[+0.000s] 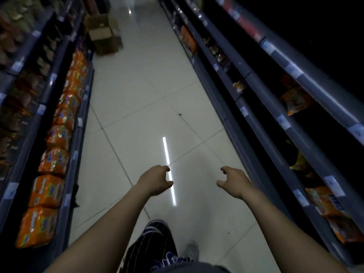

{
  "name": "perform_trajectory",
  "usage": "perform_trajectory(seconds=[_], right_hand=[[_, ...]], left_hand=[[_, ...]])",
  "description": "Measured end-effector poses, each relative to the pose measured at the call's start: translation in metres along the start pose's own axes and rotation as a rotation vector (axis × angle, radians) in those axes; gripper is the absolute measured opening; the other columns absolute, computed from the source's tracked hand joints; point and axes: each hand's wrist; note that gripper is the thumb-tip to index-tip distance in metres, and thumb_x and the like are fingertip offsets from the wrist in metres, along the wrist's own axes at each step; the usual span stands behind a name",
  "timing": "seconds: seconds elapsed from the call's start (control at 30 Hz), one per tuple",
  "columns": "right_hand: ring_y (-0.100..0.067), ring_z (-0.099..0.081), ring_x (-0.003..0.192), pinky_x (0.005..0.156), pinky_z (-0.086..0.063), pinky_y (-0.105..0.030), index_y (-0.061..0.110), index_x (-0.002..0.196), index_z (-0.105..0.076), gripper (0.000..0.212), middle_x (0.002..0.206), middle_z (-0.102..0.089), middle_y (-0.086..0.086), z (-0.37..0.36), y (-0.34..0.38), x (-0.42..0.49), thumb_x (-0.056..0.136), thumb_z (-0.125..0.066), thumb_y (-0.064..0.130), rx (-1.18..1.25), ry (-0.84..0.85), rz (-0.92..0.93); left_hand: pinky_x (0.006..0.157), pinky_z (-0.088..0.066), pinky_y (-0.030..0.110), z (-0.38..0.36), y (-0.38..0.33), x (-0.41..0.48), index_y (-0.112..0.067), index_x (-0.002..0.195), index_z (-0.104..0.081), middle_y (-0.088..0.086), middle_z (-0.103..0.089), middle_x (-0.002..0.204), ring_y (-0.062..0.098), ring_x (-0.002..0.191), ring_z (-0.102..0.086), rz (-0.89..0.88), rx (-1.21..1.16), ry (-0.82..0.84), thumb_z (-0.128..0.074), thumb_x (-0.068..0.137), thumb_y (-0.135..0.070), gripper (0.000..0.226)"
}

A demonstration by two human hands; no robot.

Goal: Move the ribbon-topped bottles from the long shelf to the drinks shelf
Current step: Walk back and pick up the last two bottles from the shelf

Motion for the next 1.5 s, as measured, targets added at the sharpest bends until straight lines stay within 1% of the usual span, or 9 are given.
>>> perform_trajectory(seconds=[0.13, 0.27, 0.33, 0.63, 0.73, 1.2, 1.33, 1.4, 1.5], right_hand=[[-0.03, -0.057, 0.139, 0.111, -0.047, -0.035, 0.012, 0.154, -0.054, 0.068, 0.153, -0.061, -0.011, 0.097, 0.012, 0.069, 0.094, -0.076, 0.036, 0.053, -0.215, -0.059], [-0.029, -0.068, 0.125, 0.102, -0.054, -0.036, 0.013, 0.136, -0.067, 0.051, 0.136, -0.073, -0.011, 0.22, 0.022, 0.117, 0.09, -0.075, 0.033, 0.116, -0.47, -0.159], [-0.028, -0.066, 0.127, 0.104, -0.052, -0.035, 0.013, 0.14, -0.065, 0.055, 0.138, -0.071, -0.009, 0.283, 0.024, 0.126, 0.09, -0.074, 0.035, 0.115, -0.59, -0.208], [-0.022, -0.054, 0.142, 0.114, -0.044, -0.032, 0.021, 0.153, -0.055, 0.069, 0.154, -0.06, -0.001, 0.517, 0.017, 0.106, 0.091, -0.074, 0.043, 0.052, -1.045, -0.323], [-0.023, -0.054, 0.143, 0.117, -0.043, -0.034, 0.018, 0.153, -0.055, 0.069, 0.156, -0.059, -0.004, 0.58, 0.018, 0.096, 0.092, -0.074, 0.042, -0.063, -1.156, -0.286], [-0.026, -0.06, 0.133, 0.108, -0.049, -0.038, 0.015, 0.151, -0.056, 0.068, 0.146, -0.066, -0.004, 0.821, 0.064, 0.095, 0.092, -0.079, 0.039, -0.253, -1.519, -0.074], [-0.019, -0.062, 0.099, 0.082, -0.045, -0.031, 0.024, 0.121, -0.068, 0.048, 0.105, -0.065, 0.008, 0.858, 0.064, 0.118, 0.081, -0.084, 0.046, -0.218, -1.603, -0.082], [-0.019, -0.062, 0.096, 0.077, -0.046, -0.032, 0.028, 0.105, -0.064, 0.04, 0.102, -0.064, 0.009, 0.872, 0.062, 0.129, 0.079, -0.084, 0.051, -0.219, -1.658, -0.152], [-0.017, -0.063, 0.094, 0.08, -0.054, -0.038, 0.029, 0.102, -0.062, 0.054, 0.103, -0.065, 0.009, 0.886, 0.06, 0.144, 0.067, -0.087, 0.061, -0.166, -1.727, -0.259]], left_hand=[[0.104, -0.048, 0.037, 0.095, -0.052, 0.112, -0.021, 0.148, -0.052, 0.002, -0.06, 0.142, 0.022, 0.13, -0.056, -0.185, 0.021, -0.092, -0.068, 0.091, -0.049, 0.066], [0.103, -0.048, 0.034, 0.205, -0.137, 0.217, -0.023, 0.145, -0.055, 0.0, -0.06, 0.143, 0.02, 0.13, -0.057, -0.451, 0.09, -0.219, -0.067, 0.091, -0.052, 0.063], [0.101, -0.048, 0.032, 0.262, -0.185, 0.254, -0.023, 0.142, -0.057, -0.001, -0.062, 0.14, 0.02, 0.128, -0.058, -0.597, 0.109, -0.274, -0.067, 0.091, -0.052, 0.06], [0.102, -0.047, 0.03, 0.456, -0.432, 0.326, -0.025, 0.146, -0.055, -0.008, -0.058, 0.142, 0.017, 0.128, -0.059, -1.186, 0.096, -0.559, -0.071, 0.09, -0.049, 0.064], [0.104, -0.049, 0.037, 0.5, -0.503, 0.33, -0.022, 0.144, -0.058, -0.003, -0.061, 0.141, 0.021, 0.128, -0.059, -1.302, 0.064, -0.677, -0.073, 0.088, -0.047, 0.063], [0.098, -0.052, 0.039, 0.688, -0.67, 0.348, -0.017, 0.141, -0.06, 0.004, -0.067, 0.133, 0.023, 0.118, -0.063, -1.422, -0.124, -0.908, -0.074, 0.09, -0.044, 0.059], [0.092, -0.055, 0.041, 0.714, -0.698, 0.376, -0.022, 0.145, -0.053, -0.004, -0.068, 0.128, 0.019, 0.116, -0.064, -1.401, -0.189, -0.935, -0.071, 0.088, -0.056, 0.069], [0.078, -0.052, 0.036, 0.721, -0.711, 0.393, -0.028, 0.137, -0.056, -0.013, -0.064, 0.105, 0.016, 0.1, -0.065, -1.369, -0.258, -0.906, -0.069, 0.081, -0.067, 0.07], [0.076, -0.054, 0.038, 0.727, -0.731, 0.416, -0.03, 0.124, -0.057, -0.014, -0.064, 0.094, 0.015, 0.088, -0.063, -1.337, -0.292, -0.774, -0.065, 0.066, -0.085, 0.081]])
Point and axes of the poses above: each hand's wrist, its own x-axis towards the middle knuckle, its own z-axis out of the back of the hand, y = z × x
